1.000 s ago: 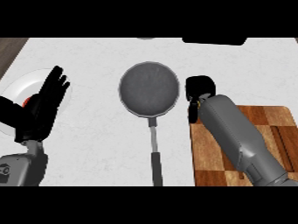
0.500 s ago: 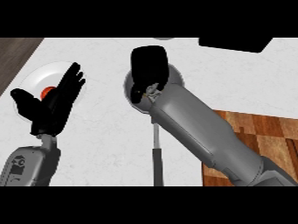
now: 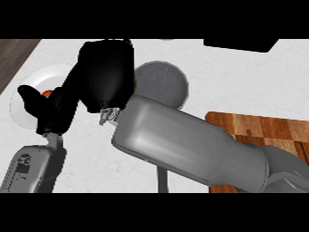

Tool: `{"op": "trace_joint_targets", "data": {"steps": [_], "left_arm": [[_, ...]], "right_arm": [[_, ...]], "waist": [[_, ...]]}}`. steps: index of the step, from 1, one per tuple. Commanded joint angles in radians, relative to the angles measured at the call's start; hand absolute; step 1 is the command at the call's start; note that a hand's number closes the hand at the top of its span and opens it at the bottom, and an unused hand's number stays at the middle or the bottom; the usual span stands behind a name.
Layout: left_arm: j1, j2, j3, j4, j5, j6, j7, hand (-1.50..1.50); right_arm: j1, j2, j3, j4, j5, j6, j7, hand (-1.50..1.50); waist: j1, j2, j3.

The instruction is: Pick the squash from the cutting board and place it in the pan

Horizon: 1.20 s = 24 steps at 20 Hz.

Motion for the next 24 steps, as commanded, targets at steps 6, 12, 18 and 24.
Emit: {"op": "trace_joint_targets", "data": {"steps": [6,12,18,24], "left_arm": [[0.022,0.041,0.055,0.004,0.028,-0.022,-0.015,0.00],[0.070,0.028,0.063,-0.044,0.025,0.007,-0.009,0.00],[0.147,0.038,0.080,-0.069,0.026,-0.002,-0.045,0.00],[0.080,0.031,0.081,-0.083,0.025,0.020,0.016,0.00]], "right_arm": [[-0.086,0.010,0.046,0.068,-0.030,-0.162,0.264,1.50],[-0.034,0.010,0.021,0.100,-0.009,-0.251,0.213,1.50],[0.071,0.010,-0.078,0.194,0.088,-0.391,0.056,1.50],[0.166,0.010,-0.129,0.362,0.050,-0.544,-0.209,1.50]], "waist": [[-0.053,0.005,0.001],[-0.100,0.002,0.004],[-0.124,0.004,0.005],[-0.121,0.010,0.006]]}}
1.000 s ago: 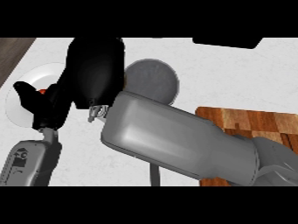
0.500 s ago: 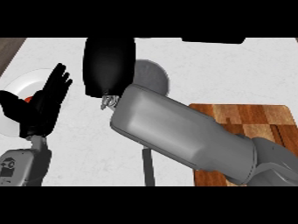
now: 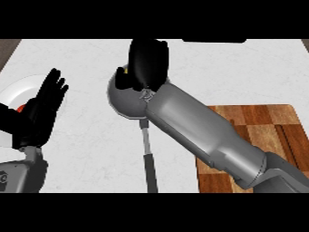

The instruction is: Pick the squash from the cutting board and place it in the pan

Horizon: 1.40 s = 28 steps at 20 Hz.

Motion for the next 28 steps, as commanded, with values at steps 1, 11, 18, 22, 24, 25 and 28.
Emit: {"op": "trace_joint_targets", "data": {"steps": [1,11,18,22,24,25,28], "left_arm": [[0.014,-0.004,-0.008,-0.039,-0.003,0.002,0.022,0.00],[-0.021,-0.002,0.003,0.036,0.004,-0.029,-0.024,0.00],[-0.044,0.001,0.001,0.001,-0.003,-0.008,0.062,0.00],[0.019,-0.036,-0.026,0.033,-0.042,-0.006,-0.060,0.00],[-0.048,0.004,0.018,0.043,-0.006,-0.016,0.009,0.00],[0.010,-0.030,-0.009,0.027,-0.029,-0.001,-0.039,0.00],[-0.013,0.015,0.042,0.016,0.006,-0.016,0.006,0.00]], "right_arm": [[0.077,0.008,-0.016,0.071,-0.015,-0.150,-0.088,1.50],[0.127,0.009,-0.083,0.333,-0.207,-0.281,-0.185,1.50],[0.134,0.009,-0.129,0.415,-0.380,-0.251,-0.375,-1.50],[0.215,0.009,-0.124,0.298,-0.421,-0.408,-0.461,-1.50],[0.216,0.009,-0.209,0.298,-0.454,-0.465,-0.562,-1.50],[0.246,0.009,-0.215,0.263,-0.466,-0.511,-0.587,-1.50],[0.314,0.007,-0.309,0.159,-0.559,-0.511,-0.688,-1.50]], "waist": [[-0.002,0.000,0.000],[0.027,0.013,0.000],[0.034,0.012,0.001],[0.019,0.005,0.001],[0.000,0.005,0.002],[-0.001,0.002,0.002],[-0.024,-0.003,0.002]]}}
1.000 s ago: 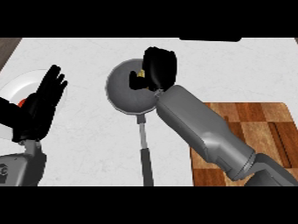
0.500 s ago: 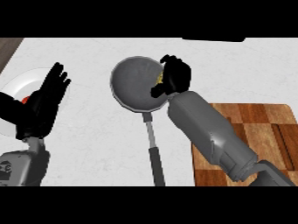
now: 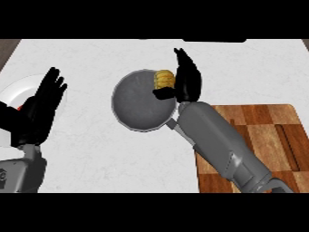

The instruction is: Pick the squash from the cutting board and place it in the pan

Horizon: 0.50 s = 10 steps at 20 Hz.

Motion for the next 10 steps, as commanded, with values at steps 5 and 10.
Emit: {"op": "trace_joint_targets", "data": {"steps": [5,10], "left_arm": [[0.044,-0.002,0.019,-0.031,-0.010,0.030,0.010,0.00],[0.051,0.011,0.028,-0.040,-0.003,0.014,0.011,0.00]], "right_arm": [[0.285,-0.096,-0.137,-0.370,-0.214,0.055,-0.269,-1.50],[0.533,-0.129,-0.123,-0.664,-0.322,0.171,-0.367,-1.50]], "waist": [[-0.050,-0.017,0.000],[-0.058,-0.018,0.000]]}}
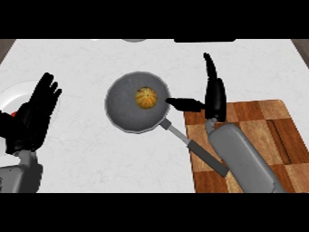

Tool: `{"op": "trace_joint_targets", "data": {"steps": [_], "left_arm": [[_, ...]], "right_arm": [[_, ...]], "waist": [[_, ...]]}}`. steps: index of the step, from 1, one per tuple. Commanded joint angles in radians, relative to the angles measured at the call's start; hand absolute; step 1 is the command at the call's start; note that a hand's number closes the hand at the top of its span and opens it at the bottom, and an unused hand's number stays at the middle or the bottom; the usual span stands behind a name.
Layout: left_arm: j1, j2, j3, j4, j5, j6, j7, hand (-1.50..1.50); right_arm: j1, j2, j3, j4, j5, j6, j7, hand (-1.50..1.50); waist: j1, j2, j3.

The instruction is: Pick the squash from the cutting board and place it in the pan

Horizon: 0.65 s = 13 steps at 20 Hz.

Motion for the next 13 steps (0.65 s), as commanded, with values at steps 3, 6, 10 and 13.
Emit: {"op": "trace_joint_targets", "data": {"steps": [3,6,10,13], "left_arm": [[-0.012,-0.005,-0.009,-0.012,-0.010,0.001,0.004,0.00],[-0.011,0.014,0.010,-0.032,0.002,0.001,0.050,0.00],[0.017,-0.016,-0.001,0.016,-0.020,-0.016,-0.039,0.00],[0.003,-0.015,-0.010,-0.044,-0.010,-0.021,0.028,0.00]], "right_arm": [[0.281,-0.095,-0.001,-0.344,-0.120,0.161,-0.104,-1.50],[0.454,-0.192,0.009,-0.538,-0.126,0.201,-0.095,-1.50],[0.535,-0.193,-0.034,-0.631,-0.089,0.202,-0.070,-1.50],[0.577,-0.202,-0.055,-0.659,-0.067,0.242,-0.081,-1.50]], "waist": [[0.002,0.002,-0.001],[-0.001,0.000,-0.001],[0.015,0.005,-0.001],[0.017,0.005,-0.001]]}}
